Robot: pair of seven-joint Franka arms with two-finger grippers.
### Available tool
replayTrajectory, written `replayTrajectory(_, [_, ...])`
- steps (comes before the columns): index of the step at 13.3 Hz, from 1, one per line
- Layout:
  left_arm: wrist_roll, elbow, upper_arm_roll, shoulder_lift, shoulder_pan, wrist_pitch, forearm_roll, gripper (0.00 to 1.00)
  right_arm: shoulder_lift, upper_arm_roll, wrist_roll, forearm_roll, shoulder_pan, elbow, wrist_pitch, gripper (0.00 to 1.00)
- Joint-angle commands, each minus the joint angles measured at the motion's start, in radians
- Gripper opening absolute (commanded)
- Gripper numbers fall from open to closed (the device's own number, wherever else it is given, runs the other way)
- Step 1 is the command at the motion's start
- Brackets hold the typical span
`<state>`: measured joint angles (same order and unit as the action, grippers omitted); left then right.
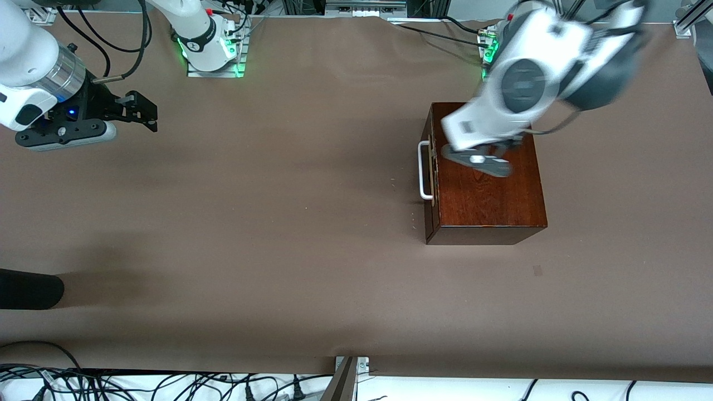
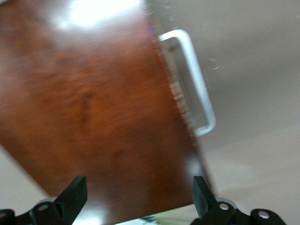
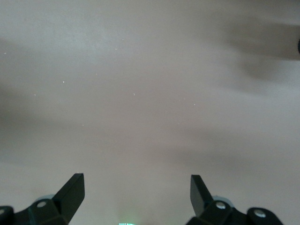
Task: Open drawer, take yellow block, close drawer
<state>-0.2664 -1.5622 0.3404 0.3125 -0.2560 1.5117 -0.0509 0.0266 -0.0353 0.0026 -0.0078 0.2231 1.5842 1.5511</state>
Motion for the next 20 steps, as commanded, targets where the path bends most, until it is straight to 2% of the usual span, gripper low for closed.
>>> replayTrajectory(1, [-0.219, 0.186, -0.006, 0.178, -0.104, -0.009, -0.032, 1.0, -0.01, 0.0, -0.013, -0.003, -0.002, 0.0, -0.002, 1.0])
replayTrajectory(2, [-0.296, 0.195, -0.014, 0.21, -0.142, 0.016, -0.036, 1.0, -0.01, 0.0, -0.013, -0.001, -0.002, 0.0, -0.002, 1.0])
replayTrajectory(4, [-0.404, 0.182, -0.008, 0.237, -0.187, 0.094, -0.157, 1.0, -0.01, 0.002, -0.013, -0.001, -0.002, -0.001, 0.001, 1.0])
replayTrajectory(5, [-0.434, 0.173, -0.006, 0.249, -0.196, 0.103, -0.176, 1.0, -0.01, 0.002, -0.012, -0.001, -0.002, -0.001, 0.001, 1.0])
replayTrajectory(10, [-0.485, 0.157, -0.012, 0.321, -0.216, 0.133, -0.205, 1.0, -0.01, 0.003, -0.012, 0.002, -0.002, -0.001, 0.0, 1.0])
replayTrajectory(13, [-0.517, 0.116, -0.009, 0.338, -0.226, 0.183, -0.299, 1.0, -0.008, 0.002, -0.012, 0.002, -0.002, -0.001, 0.004, 1.0])
replayTrajectory(20, [-0.606, 0.077, -0.009, 0.359, -0.241, 0.244, -0.3, 1.0, 0.004, 0.008, -0.006, -0.001, -0.001, -0.015, 0.035, 1.0])
